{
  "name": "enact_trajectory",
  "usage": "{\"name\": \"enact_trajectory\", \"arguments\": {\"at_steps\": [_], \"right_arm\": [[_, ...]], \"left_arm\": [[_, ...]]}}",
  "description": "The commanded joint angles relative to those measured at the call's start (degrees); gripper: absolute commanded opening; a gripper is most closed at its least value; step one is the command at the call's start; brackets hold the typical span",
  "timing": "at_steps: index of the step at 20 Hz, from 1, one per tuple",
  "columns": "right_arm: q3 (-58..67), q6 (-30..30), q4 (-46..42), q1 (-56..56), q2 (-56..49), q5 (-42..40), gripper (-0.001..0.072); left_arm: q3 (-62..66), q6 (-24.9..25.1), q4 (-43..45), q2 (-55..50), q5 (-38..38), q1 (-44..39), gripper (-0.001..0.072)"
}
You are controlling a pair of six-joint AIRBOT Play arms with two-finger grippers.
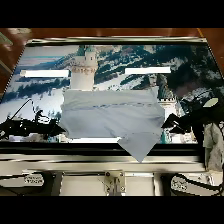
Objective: Fold the shirts.
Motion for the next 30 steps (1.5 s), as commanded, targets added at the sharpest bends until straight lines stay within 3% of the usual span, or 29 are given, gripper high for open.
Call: {"name": "enact_trajectory", "arguments": {"at_steps": [1,3,10,15,16,19,20,23,26,30], "right_arm": [[-6.7,-2.5,5.8,0.0,0.0,-6.3,0.0586],[-9.4,-2.5,7.2,0.0,0.0,-10.2,0.0585],[-11.6,-8.3,7.3,0.0,0.0,-6.7,0.0585],[-15.8,-10.2,11.5,0.0,0.0,-11.0,0.0583],[-16.9,-12.6,13.0,0.0,0.0,-11.3,0.0508],[-17.2,-14.2,16.2,0.0,0.1,-11.2,0.0125],[-17.2,-14.9,18.2,0.0,0.1,-10.4,0.0063],[-16.4,-21.2,27.0,0.0,0.1,-5.1,0.0062],[-12.4,-24.0,38.7,0.2,1.4,-3.8,0.0062],[-3.3,-24.2,39.2,6.6,2.4,-19.1,0.006]], "left_arm": [[0.4,1.0,-1.9,1.1,-1.3,0.5,0.0039],[0.4,1.1,-3.8,1.9,-2.1,0.6,0.0038],[0.4,1.1,-4.2,2.6,-2.8,0.6,0.0039],[0.4,1.0,-4.2,2.6,-3.3,0.6,0.0039],[0.4,0.9,-4.2,2.6,-3.2,0.6,0.0038],[0.4,1.7,-4.2,2.6,-2.8,0.6,0.0038],[0.4,1.7,-4.2,2.7,-2.0,0.6,0.0038],[0.7,2.2,-4.2,4.7,1.5,0.6,0.0037],[3.8,12.7,-8.1,8.2,2.1,0.6,0.0038],[11.0,13.7,-13.3,9.9,7.8,0.3,0.0037]]}}
